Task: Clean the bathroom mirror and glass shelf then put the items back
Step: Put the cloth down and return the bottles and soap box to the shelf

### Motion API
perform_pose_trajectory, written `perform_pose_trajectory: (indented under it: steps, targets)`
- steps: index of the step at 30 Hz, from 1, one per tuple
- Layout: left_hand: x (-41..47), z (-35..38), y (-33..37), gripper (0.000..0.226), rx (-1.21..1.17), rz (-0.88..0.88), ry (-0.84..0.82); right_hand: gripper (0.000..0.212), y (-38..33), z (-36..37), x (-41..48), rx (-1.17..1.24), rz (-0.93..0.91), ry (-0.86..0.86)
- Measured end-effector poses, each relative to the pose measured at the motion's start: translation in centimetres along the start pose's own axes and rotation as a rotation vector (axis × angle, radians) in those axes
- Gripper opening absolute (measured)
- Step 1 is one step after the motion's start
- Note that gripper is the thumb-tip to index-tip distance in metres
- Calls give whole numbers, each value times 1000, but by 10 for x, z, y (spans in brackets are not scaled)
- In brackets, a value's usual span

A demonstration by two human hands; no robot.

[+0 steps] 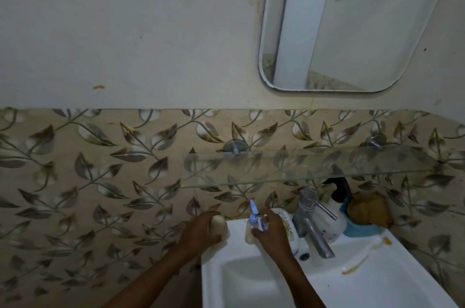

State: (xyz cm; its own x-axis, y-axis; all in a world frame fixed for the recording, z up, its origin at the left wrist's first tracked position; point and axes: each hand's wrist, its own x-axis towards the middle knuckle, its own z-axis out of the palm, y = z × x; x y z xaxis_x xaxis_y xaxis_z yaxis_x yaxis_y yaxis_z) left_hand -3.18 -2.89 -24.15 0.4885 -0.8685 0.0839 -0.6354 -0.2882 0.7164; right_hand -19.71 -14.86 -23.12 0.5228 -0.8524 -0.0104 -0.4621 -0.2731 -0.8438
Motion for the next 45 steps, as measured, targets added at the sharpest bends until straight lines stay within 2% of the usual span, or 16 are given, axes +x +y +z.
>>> perform_pose_trajectory:
  steps: [2, 4, 9, 12, 15, 17, 19, 22, 25, 27, 30, 33, 36, 41, 43, 45]
  targets:
    - [-2, -4, 5, 26, 38, 1, 16, 54, 3, 7, 4, -51, 27, 3]
    - [-7, -8, 13, 20, 24, 4, 32, 50, 2, 13, 6, -90, 26, 15]
    - [-33, -33, 56, 34, -4, 152, 64, 51, 3, 24, 5, -126, 60, 42]
    - [-54, -64, 104, 37, -9, 292, 53, 37, 4, 25, 6, -28, 68, 50]
    - [-59, -101, 145, 25, -64, 376, 89, 17, 8, 23, 9, 14, 60, 41]
    - [-54, -126, 163, 30, -111, 388, 147, 26, 7, 18, 7, 86, 75, 25]
    - [-42, -147, 175, 32, -153, 393, 220, 33, 3, 6, 0, 128, 98, -35]
    - [-20, -166, 181, 31, -210, 392, 318, 47, -15, -27, -17, 44, 85, -193]
    - [-1, -170, 178, 22, -227, 363, 384, 32, -53, -74, -39, -45, -17, -379]
    - [11, -163, 173, 23, -252, 336, 406, 27, -87, -107, -55, -12, -59, -403]
    - [23, -150, 166, 25, -262, 273, 424, 37, -131, -142, -70, 70, -176, -325]
    - [29, -141, 165, 29, -144, 215, 401, 26, -157, -156, -61, 234, -236, -187]
    - [34, -140, 164, 34, -72, 181, 307, 23, -173, -155, -34, 248, -295, -65]
    - [43, -149, 159, 54, -53, 207, 251, 22, -183, -141, 6, 156, -331, -47]
    - [44, -150, 152, 64, 18, 190, 302, 21, -186, -135, 15, 110, -350, -65]
    - [43, -150, 147, 66, 82, 183, 385, 31, -186, -133, 22, 97, -360, -74]
